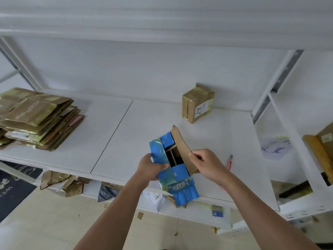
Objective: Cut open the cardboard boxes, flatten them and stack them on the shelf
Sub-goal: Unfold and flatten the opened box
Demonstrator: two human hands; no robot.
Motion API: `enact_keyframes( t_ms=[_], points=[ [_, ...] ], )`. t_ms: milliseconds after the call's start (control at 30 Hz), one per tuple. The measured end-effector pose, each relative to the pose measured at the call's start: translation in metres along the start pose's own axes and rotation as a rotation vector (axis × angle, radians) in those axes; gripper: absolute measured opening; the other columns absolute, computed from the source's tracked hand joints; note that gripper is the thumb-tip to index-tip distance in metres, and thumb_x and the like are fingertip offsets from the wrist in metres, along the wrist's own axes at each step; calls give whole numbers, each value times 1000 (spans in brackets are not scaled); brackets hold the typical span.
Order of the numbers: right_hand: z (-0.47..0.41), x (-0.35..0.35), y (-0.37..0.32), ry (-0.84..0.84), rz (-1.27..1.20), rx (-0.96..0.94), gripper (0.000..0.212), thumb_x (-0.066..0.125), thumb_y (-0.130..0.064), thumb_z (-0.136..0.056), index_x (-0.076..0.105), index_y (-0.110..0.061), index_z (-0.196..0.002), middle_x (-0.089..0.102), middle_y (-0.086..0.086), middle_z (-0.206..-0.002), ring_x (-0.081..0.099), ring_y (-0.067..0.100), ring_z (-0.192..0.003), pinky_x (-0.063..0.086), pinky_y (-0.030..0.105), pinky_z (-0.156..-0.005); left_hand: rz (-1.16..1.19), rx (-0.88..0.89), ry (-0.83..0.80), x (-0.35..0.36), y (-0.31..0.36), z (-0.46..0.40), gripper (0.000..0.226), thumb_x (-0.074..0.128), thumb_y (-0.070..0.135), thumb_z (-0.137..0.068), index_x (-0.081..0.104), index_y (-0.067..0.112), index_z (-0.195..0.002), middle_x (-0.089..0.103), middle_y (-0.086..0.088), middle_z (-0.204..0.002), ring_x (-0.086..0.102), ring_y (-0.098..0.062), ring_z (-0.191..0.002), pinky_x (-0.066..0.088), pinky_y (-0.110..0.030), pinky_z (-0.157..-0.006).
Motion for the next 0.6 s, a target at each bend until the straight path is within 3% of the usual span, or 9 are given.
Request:
enact_keyframes(
  t_ms=[67, 167, 233, 300, 367, 433, 533, 600],
  points=[
    [1, -7, -9, 28, 28, -65, 42, 46, -14, -102, 34, -13, -61, 28, -4, -53, 24, 5, -46, 25, 19, -47, 24, 7, -11, 6, 9, 2, 56, 82, 23, -80, 51, 12, -125, 67, -9, -113, 70, -26, -95, 62, -40, -74],
    [3, -9, -21, 40, 74, -145, 41, 46, -13, -102, 36, -12, -62, 31, -3, -54, 28, 6, -47, 28, 20, -49, -31, 60, 114, 12, 21, 4, 52, 82, 37, -78, 53, 14, -115, 65, -7, -108, 68, -26, -97, 60, -44, -80],
    [5, -13, -25, 65, 103, -173, 42, 46, -11, -102, 34, -14, -62, 32, -5, -55, 33, 6, -47, 30, 18, -49, -5, 64, 106, 12, 24, 5, 38, 74, 24, -86, 55, 10, -116, 67, -11, -108, 68, -26, -94, 60, -43, -79],
    [5, -19, -26, 96, 124, -182, 43, 45, -9, -102, 33, -19, -62, 34, -10, -56, 42, 0, -50, 36, 13, -51, 79, 9, -76, 12, 21, 5, 30, 61, 7, -89, 58, 6, -119, 70, -14, -108, 70, -27, -94, 61, -37, -76],
    [6, -24, -29, 104, 142, -196, 43, 45, -8, -102, 33, -22, -64, 34, -14, -60, 48, -9, -55, 39, 8, -54, 172, -29, -240, 9, 16, 9, 30, 50, -7, -87, 62, 3, -112, 71, -16, -102, 72, -24, -88, 61, -35, -75],
    [5, -30, -33, 125, 172, -210, 43, 45, -7, -102, 33, -25, -65, 34, -15, -62, 48, -13, -58, 39, 6, -54, 267, -33, -272, -1, 9, 9, 35, 40, -18, -84, 62, 1, -104, 70, -17, -93, 72, -20, -76, 59, -31, -67],
    [1, -45, -29, 212, 199, -176, 45, 44, -5, -101, 32, -27, -64, 33, -11, -58, 43, -2, -52, 35, 12, -51, 378, -2, -284, -18, 5, 7, 40, 42, -24, -85, 60, -5, -116, 72, -20, -108, 73, -27, -93, 60, -31, -71],
    [-1, -48, -26, 200, 230, -148, 44, 43, -5, -102, 31, -26, -65, 33, -10, -59, 38, 3, -49, 32, 15, -49, 312, 46, -243, -22, 11, 8, 44, 54, -17, -87, 55, -2, -128, 70, -19, -116, 72, -28, -98, 60, -31, -75]
  ],
)
Point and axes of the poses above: each hand's wrist, its own z-axis away from the middle knuckle, its own x-axis out of the palm, y = z × x, the point moved 4 cm from there along -z, towards the middle knuckle
